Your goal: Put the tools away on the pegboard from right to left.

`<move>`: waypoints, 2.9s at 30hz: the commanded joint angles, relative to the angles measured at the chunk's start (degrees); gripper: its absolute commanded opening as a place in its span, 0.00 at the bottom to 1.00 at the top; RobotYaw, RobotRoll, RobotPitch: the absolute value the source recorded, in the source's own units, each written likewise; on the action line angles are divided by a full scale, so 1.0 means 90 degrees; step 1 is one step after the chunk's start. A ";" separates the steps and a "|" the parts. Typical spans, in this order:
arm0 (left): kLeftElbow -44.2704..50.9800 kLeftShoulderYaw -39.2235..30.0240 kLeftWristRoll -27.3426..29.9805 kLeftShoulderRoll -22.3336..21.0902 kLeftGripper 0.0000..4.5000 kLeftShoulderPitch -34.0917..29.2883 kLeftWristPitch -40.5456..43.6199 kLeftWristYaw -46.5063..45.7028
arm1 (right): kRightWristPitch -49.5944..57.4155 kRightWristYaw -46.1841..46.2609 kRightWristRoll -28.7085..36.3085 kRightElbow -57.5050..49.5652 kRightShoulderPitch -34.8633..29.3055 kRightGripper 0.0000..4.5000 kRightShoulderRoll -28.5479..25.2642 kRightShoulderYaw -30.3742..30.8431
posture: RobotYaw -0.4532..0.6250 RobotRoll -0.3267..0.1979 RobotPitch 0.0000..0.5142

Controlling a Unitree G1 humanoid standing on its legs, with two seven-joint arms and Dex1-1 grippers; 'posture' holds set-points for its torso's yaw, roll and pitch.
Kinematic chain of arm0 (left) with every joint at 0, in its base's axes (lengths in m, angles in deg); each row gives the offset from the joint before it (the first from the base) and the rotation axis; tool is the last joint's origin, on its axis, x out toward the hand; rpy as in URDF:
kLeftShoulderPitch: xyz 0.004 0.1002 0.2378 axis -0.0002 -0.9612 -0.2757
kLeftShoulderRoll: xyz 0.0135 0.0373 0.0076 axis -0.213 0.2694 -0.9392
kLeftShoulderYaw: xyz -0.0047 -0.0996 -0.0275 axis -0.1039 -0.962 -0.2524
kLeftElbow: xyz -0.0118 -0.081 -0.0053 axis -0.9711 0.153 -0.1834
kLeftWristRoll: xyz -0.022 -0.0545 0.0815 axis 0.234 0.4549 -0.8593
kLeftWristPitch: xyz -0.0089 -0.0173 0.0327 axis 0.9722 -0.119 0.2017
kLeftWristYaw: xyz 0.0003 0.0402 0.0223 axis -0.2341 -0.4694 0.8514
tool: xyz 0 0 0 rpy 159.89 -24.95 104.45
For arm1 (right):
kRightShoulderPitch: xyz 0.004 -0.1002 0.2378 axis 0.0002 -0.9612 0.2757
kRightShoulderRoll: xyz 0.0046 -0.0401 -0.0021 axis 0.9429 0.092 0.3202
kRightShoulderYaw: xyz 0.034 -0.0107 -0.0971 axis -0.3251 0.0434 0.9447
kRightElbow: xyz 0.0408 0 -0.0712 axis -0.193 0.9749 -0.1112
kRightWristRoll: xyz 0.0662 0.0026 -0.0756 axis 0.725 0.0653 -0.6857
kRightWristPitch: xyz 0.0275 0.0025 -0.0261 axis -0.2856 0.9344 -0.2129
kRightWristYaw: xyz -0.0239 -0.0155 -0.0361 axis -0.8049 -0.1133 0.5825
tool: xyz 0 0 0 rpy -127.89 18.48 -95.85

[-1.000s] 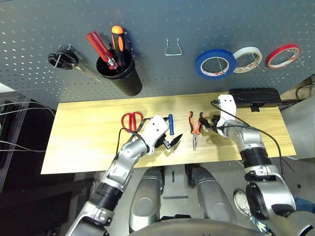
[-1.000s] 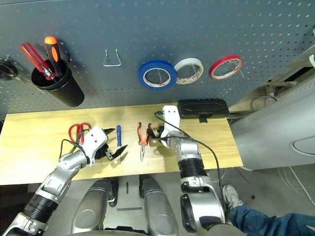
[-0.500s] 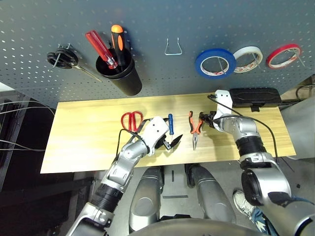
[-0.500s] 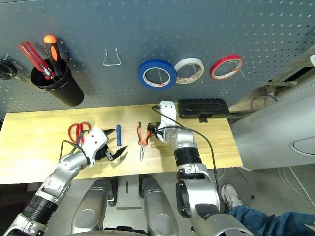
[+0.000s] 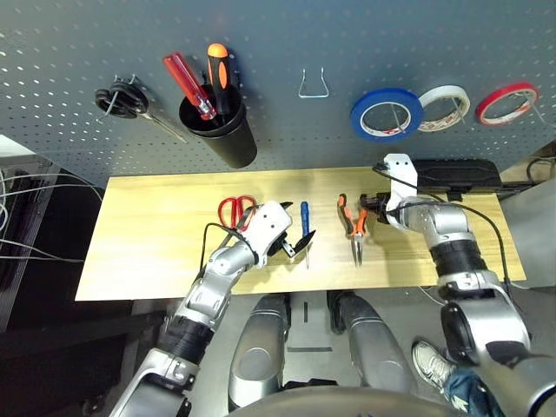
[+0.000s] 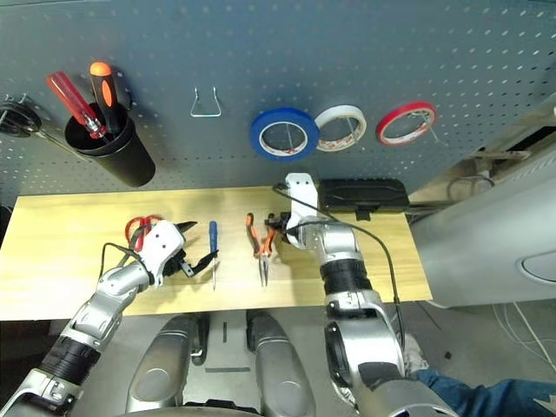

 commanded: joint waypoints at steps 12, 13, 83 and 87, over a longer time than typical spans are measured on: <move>0.0306 -0.0328 0.0174 0.0252 1.00 0.0067 -0.1001 -0.0324 | -0.2852 -0.0351 -0.0083 -0.1459 -0.0703 0.09 -0.0017 0.0214 | 0.54 0.62 0.37; 0.0306 -0.0365 0.0182 0.0268 1.00 0.0106 -0.1000 -0.0349 | -0.2955 -0.0301 -0.0080 -0.1387 -0.0644 0.09 0.0006 0.0173 | 0.54 0.62 0.37; 0.1199 -0.0954 0.0756 0.0719 1.00 0.0908 0.0653 -0.0717 | -0.7087 0.0470 0.0180 0.0553 0.2820 0.09 0.1427 -0.0524 | 0.56 0.62 0.47; 0.1232 -0.0947 0.0752 0.0692 1.00 0.0872 0.0688 -0.0712 | -0.7422 0.0499 0.0066 0.1015 0.2960 0.09 0.1460 -0.0503 | 0.57 0.62 0.49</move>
